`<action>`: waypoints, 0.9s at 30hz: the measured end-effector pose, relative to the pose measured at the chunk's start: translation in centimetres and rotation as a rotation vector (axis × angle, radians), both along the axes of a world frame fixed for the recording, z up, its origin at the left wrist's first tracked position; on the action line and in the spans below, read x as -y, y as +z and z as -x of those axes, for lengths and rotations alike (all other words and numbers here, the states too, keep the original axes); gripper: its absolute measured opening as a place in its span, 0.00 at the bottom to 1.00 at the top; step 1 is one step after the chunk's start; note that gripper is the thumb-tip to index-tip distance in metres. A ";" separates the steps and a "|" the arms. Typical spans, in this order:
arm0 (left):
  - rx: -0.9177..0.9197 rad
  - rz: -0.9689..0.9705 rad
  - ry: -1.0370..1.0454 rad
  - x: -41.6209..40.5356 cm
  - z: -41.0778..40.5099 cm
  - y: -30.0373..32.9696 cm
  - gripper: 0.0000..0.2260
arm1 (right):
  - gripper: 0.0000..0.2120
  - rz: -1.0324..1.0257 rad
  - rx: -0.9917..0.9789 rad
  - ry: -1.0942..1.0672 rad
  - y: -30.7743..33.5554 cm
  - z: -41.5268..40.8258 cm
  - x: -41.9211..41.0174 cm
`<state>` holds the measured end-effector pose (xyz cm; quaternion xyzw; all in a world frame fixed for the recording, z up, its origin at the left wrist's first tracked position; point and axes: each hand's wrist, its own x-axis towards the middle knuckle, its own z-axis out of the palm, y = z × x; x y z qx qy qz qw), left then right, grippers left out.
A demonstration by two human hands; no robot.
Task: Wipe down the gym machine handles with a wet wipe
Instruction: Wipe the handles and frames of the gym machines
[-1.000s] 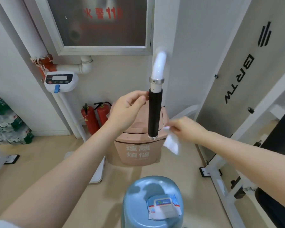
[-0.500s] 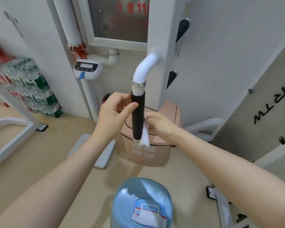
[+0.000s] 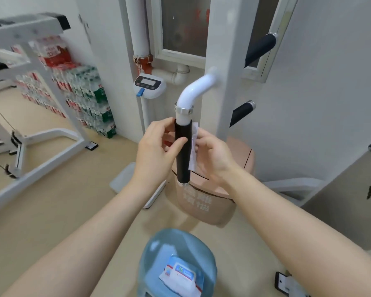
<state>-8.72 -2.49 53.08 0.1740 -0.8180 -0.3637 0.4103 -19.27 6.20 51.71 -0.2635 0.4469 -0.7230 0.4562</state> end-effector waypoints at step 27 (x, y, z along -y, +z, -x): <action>0.083 0.992 -0.029 -3.2 5.2 3.3 0.19 | 0.15 -0.519 -0.398 -0.670 -0.3 4.5 -7.3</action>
